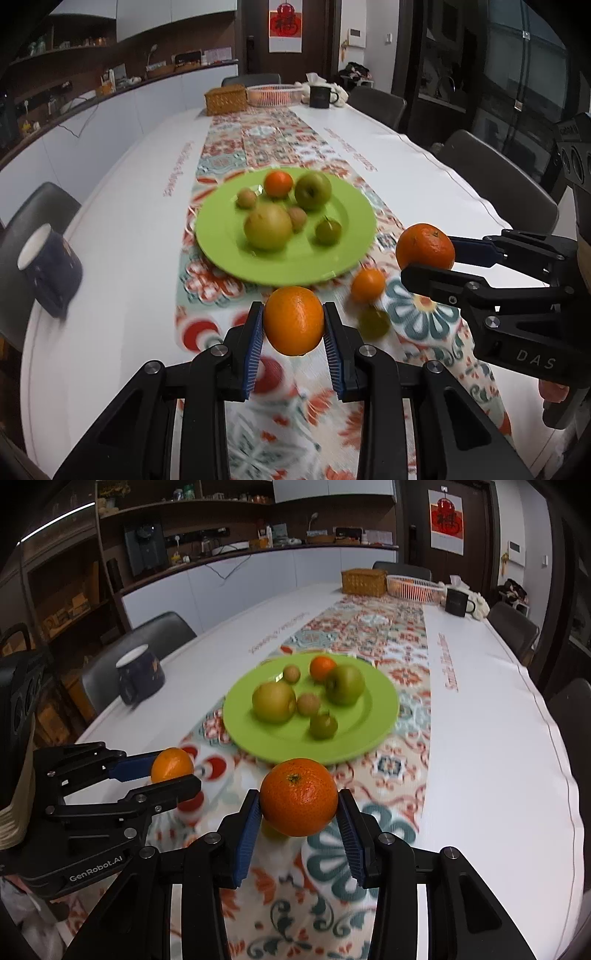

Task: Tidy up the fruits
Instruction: 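Carry the orange with the left tool while the right tool carries the tangerine onto the plate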

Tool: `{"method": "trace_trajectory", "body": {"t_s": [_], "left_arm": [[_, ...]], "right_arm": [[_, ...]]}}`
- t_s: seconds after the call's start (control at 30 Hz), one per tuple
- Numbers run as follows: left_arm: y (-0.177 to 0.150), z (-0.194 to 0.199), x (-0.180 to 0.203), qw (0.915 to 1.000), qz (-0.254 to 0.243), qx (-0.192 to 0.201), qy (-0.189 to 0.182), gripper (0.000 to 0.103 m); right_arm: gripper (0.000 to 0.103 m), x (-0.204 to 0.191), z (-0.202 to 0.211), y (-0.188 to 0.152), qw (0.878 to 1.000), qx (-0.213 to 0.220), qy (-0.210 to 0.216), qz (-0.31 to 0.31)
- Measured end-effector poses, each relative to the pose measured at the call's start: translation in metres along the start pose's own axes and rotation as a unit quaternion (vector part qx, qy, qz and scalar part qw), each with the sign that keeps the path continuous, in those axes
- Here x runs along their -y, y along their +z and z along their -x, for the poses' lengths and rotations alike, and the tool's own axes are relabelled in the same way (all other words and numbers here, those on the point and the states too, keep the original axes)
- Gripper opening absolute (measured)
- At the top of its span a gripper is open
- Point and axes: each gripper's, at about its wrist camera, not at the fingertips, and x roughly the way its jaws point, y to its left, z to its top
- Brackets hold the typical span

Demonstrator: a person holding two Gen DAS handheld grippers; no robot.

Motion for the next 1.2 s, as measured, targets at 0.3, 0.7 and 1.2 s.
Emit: {"method": "trace_trajectory", "body": {"t_s": [0.3, 0.7, 1.2], "left_arm": [[0.039, -0.014, -0.027, 0.9995, -0.02, 0.018, 0.014, 0.031], [0.08, -0.067, -0.05, 0.9999, -0.015, -0.001, 0.004, 0.031], [0.101, -0.108, -0.047, 0.9995, -0.012, -0.029, 0.001, 0.055]], "right_arm": [[0.042, 0.0, -0.017, 0.042, 1.0, 0.019, -0.009, 0.001], [0.042, 0.026, -0.063, 0.074, 0.998, -0.008, -0.048, -0.051], [0.044, 0.044, -0.094, 0.081, 0.995, -0.034, -0.056, -0.073]]}}
